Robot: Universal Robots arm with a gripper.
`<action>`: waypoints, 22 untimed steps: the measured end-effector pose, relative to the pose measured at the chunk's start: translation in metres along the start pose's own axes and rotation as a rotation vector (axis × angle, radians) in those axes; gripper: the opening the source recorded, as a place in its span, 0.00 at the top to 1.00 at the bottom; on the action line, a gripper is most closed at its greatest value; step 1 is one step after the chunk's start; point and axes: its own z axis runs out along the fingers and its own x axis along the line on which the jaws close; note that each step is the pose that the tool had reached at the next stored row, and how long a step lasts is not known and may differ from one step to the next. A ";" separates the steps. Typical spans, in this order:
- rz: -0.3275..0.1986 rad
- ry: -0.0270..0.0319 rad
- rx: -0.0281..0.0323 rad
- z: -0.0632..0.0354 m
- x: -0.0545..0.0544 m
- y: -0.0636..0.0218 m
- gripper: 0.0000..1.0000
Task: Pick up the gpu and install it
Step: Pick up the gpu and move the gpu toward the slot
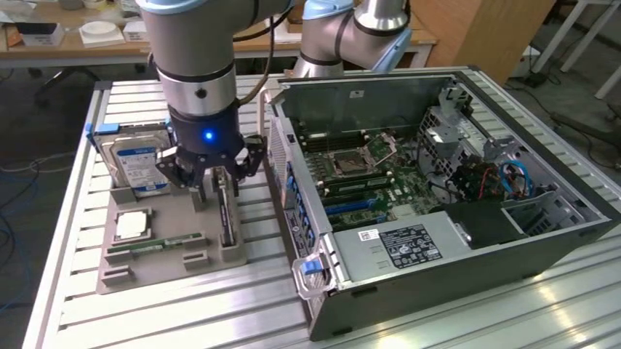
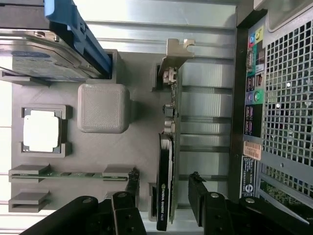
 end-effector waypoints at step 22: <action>0.004 0.0016 -0.0003 0.0267 -0.003 -0.0036 0.47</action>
